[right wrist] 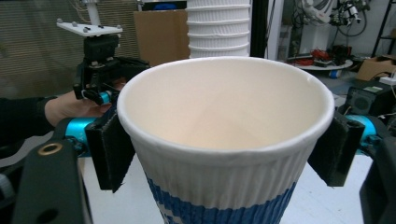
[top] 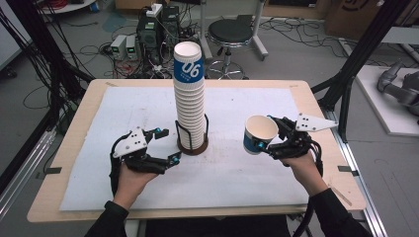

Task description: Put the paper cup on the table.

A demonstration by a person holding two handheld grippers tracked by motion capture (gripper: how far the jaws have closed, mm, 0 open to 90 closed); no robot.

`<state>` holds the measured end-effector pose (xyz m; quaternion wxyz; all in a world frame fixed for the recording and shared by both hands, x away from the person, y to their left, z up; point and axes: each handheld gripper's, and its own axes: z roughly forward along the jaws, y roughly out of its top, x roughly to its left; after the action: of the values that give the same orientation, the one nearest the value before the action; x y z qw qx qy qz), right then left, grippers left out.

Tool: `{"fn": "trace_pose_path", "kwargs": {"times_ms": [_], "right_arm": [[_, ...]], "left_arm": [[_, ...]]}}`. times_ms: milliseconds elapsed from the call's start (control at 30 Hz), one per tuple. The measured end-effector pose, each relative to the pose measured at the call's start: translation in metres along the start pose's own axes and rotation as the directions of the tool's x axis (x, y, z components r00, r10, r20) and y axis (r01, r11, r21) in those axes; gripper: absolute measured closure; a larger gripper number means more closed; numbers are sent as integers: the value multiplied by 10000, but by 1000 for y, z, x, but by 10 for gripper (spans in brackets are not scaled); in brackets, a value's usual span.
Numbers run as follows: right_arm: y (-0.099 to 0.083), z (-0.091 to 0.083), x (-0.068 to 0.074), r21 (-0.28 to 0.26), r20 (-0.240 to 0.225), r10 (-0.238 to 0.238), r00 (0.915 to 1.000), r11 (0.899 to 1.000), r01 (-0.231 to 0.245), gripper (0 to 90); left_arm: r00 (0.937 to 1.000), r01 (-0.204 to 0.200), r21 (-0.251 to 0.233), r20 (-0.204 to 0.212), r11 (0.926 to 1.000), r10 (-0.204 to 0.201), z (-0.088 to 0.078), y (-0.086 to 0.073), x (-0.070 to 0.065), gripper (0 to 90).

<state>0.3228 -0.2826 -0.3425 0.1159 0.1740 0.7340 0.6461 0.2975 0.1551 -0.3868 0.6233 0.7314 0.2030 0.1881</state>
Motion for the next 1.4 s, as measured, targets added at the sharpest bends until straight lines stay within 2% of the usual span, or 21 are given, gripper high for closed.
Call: {"fn": "trace_pose_path", "kwargs": {"times_ms": [200,433,667,800,1000,1067,1400], "right_arm": [[0,0,-4,14,234,-67,9997,10000,67,210],[-1,-3,-15,13,737,-84,9972,10000,83,210],[-2,-4,-27,-175,1322,-69,9912,9998,93,210],[-4,-4,-36,-210,1653,128,9862,9997,-94,210],[-8,-3,-49,-243,2281,234,9734,9995,-184,210],[-10,-2,-54,-174,2612,324,9647,9994,-288,209],[-17,2,-71,-77,3446,493,9375,9987,-497,208]], "left_arm": [[10000,64,42,-9,10000,-64,0,-1,1,152],[9999,145,19,-22,9999,-145,0,-1,2,152],[9999,151,65,73,9999,-151,2,-1,2,152],[9999,151,45,75,9999,-151,2,-1,2,152],[9998,160,46,110,9999,-160,1,-1,2,152],[9999,120,60,113,9999,-121,1,-1,2,152],[9998,145,62,134,9999,-146,1,-1,1,152]]}}
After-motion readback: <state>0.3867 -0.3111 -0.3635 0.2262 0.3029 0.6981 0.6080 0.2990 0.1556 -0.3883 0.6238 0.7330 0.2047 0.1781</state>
